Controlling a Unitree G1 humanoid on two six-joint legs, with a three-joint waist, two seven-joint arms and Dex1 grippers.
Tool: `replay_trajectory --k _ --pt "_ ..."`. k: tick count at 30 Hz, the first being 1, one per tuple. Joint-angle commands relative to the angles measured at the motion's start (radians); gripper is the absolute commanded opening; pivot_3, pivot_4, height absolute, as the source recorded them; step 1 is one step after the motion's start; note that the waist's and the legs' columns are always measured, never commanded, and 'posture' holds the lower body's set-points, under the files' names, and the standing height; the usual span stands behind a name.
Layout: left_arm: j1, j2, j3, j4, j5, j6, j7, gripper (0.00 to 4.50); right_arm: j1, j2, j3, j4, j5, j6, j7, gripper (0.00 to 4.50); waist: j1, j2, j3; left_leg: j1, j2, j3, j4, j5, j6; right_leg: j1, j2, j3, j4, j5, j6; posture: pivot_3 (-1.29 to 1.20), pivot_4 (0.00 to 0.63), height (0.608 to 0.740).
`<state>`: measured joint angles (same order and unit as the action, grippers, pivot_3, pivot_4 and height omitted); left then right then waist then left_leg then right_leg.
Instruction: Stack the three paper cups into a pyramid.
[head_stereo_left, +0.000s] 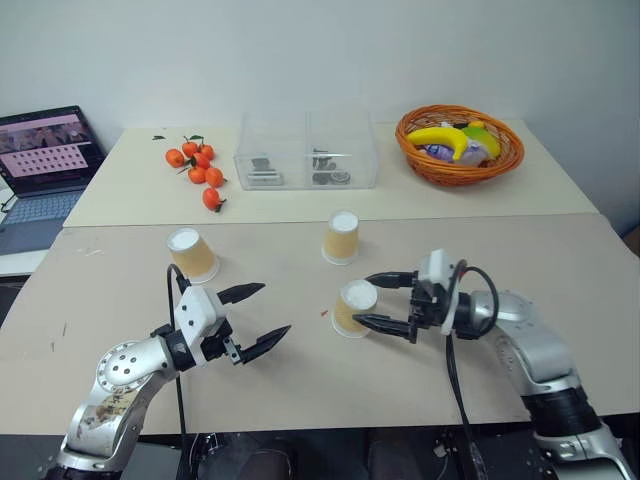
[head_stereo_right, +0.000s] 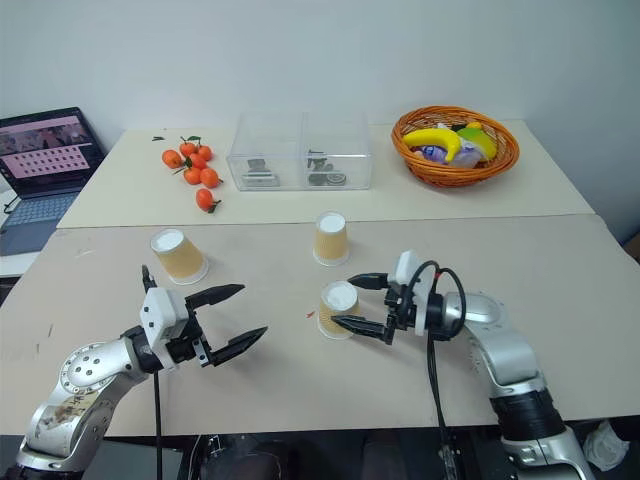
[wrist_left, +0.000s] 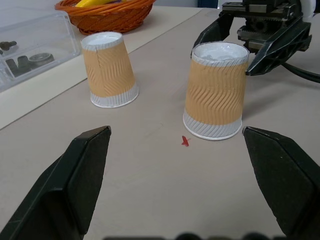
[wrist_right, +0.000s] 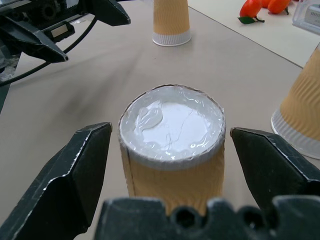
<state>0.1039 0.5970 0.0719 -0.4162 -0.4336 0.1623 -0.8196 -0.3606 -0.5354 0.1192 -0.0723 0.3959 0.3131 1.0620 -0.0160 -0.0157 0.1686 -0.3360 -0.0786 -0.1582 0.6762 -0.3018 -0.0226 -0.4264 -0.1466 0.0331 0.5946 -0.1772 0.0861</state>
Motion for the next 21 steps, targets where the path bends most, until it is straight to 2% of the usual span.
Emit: replay_trajectory --k 1,3,4,8,13,21 --pt "0.030 -0.013 0.036 -0.041 -0.005 -0.001 0.037 4.50 -0.042 0.014 -0.008 0.043 -0.013 -0.056 0.013 3.47 0.001 0.000 0.000 0.000 0.000 0.000 0.000 0.000 0.000 0.000 0.000 0.000 0.000 0.000 -0.001 0.00 0.150 0.728" --pt "0.038 -0.021 0.037 -0.046 -0.005 0.002 0.052 4.50 -0.054 0.018 -0.009 0.064 -0.018 -0.067 0.014 2.75 0.002 0.000 0.000 0.000 0.000 0.000 0.000 0.000 0.000 0.000 0.000 0.000 0.000 0.001 -0.001 0.00 0.150 0.728" --pt "0.049 -0.026 0.039 -0.053 -0.003 0.000 0.061 4.50 -0.064 0.022 -0.008 0.074 -0.019 -0.066 0.015 2.70 0.002 0.000 0.000 0.000 0.000 0.000 0.000 0.000 0.000 0.000 0.000 0.000 0.000 0.001 -0.001 0.00 0.150 0.728" --pt "0.084 -0.037 0.041 -0.074 0.004 -0.004 0.088 4.50 -0.100 0.040 0.004 0.099 -0.018 -0.065 0.029 2.70 0.000 0.000 0.000 0.000 0.000 0.000 0.000 0.000 0.000 0.000 0.000 0.000 0.000 0.001 -0.001 0.00 0.150 0.728" --pt "0.136 -0.060 0.038 -0.110 0.022 -0.020 0.124 4.50 -0.200 0.155 0.109 0.146 -0.039 -0.069 0.066 2.70 -0.010 0.000 0.000 0.000 0.003 0.002 0.000 0.000 -0.001 -0.001 0.002 0.001 0.000 0.002 -0.003 0.00 0.150 0.728" --pt "0.208 -0.099 0.054 -0.170 0.042 -0.029 0.186 4.50 -0.390 0.304 0.175 0.453 -0.130 -0.215 0.125 2.70 -0.014 0.000 0.000 0.001 0.006 0.002 0.000 0.000 -0.002 -0.002 0.007 0.001 0.000 0.004 -0.006 0.00 0.150 0.728"
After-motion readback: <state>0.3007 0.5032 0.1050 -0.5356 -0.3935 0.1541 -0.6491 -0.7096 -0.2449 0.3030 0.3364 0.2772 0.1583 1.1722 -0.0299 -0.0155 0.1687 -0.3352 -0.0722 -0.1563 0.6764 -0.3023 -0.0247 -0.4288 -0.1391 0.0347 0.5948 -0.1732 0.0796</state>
